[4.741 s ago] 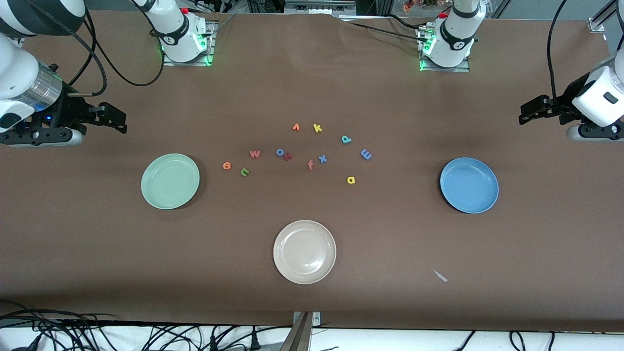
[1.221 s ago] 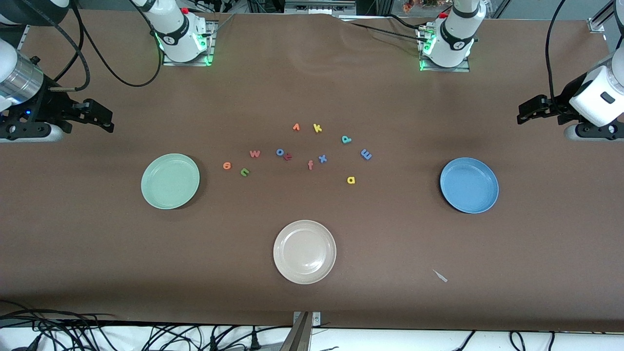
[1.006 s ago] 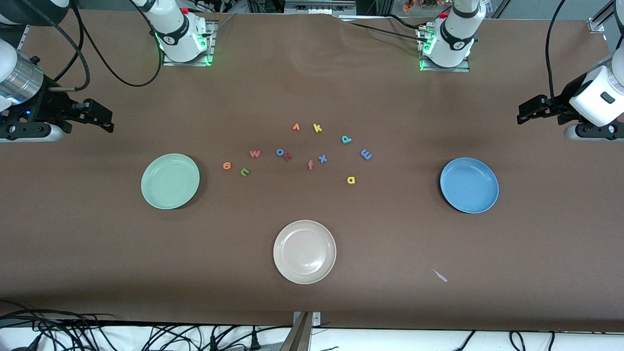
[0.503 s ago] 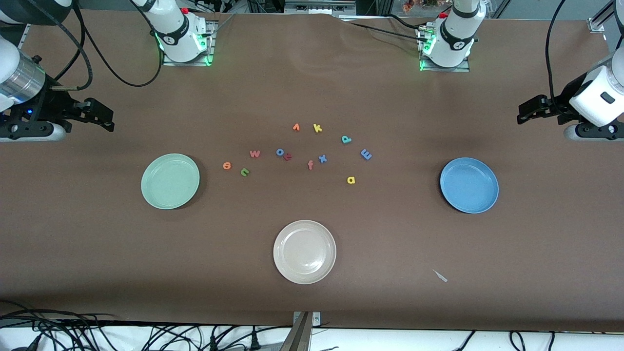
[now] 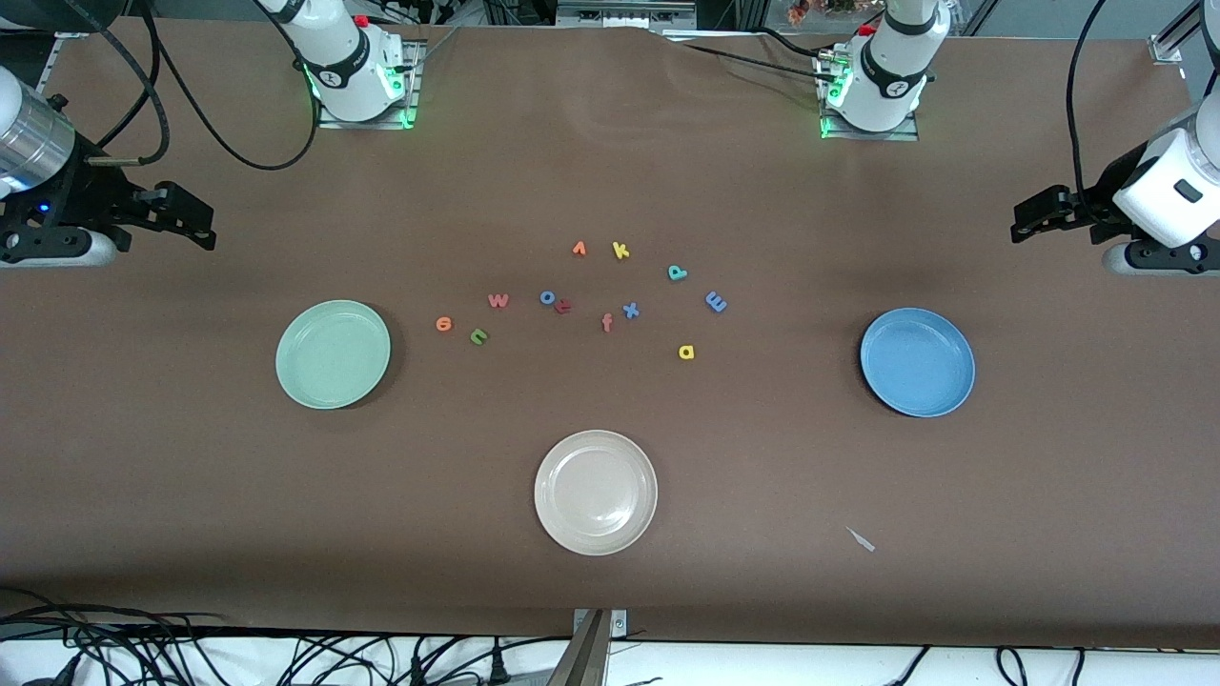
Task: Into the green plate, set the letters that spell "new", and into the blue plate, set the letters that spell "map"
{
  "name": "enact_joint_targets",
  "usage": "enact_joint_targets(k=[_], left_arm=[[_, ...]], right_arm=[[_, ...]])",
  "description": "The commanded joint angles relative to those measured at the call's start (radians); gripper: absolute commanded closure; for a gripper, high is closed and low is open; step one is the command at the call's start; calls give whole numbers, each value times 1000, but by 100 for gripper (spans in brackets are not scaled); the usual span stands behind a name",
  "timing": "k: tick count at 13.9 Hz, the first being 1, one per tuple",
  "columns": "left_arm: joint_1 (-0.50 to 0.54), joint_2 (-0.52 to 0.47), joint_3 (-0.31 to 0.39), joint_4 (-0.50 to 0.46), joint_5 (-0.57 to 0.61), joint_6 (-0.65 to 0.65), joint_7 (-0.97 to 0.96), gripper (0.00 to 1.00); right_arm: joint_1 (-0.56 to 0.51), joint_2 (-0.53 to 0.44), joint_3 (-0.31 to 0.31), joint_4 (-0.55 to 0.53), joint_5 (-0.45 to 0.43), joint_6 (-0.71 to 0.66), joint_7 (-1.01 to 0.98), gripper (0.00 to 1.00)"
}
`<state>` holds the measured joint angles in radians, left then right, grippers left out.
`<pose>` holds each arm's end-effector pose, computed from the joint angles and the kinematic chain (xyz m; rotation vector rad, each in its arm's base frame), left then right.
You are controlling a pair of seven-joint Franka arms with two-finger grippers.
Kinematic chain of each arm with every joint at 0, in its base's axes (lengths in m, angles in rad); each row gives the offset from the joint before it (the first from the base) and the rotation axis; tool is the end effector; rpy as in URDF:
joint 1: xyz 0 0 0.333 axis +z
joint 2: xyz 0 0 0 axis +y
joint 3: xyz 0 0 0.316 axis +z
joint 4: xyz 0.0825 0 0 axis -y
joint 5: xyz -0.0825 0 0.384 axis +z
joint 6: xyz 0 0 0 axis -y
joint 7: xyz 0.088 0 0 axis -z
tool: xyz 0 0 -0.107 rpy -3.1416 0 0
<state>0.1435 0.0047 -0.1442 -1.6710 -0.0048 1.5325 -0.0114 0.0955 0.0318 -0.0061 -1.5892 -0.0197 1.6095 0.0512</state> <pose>0.5463 -0.0007 0.5720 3.1289 0.0169 -0.2244 0.5648 0.0486 0.6014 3.1203 0.0610 -0.0157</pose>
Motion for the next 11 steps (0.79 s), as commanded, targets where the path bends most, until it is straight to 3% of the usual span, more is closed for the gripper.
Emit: enact_joint_targets(k=[1,11], left_arm=[[-1,0,-3,13,25,-12,21,0],[-2,14,-2,14,25,-6,10,0]], right_arm=[[0,-6,3,14,1,-32,-2,0],[0,-4,8,6,16,-37,-1,0]])
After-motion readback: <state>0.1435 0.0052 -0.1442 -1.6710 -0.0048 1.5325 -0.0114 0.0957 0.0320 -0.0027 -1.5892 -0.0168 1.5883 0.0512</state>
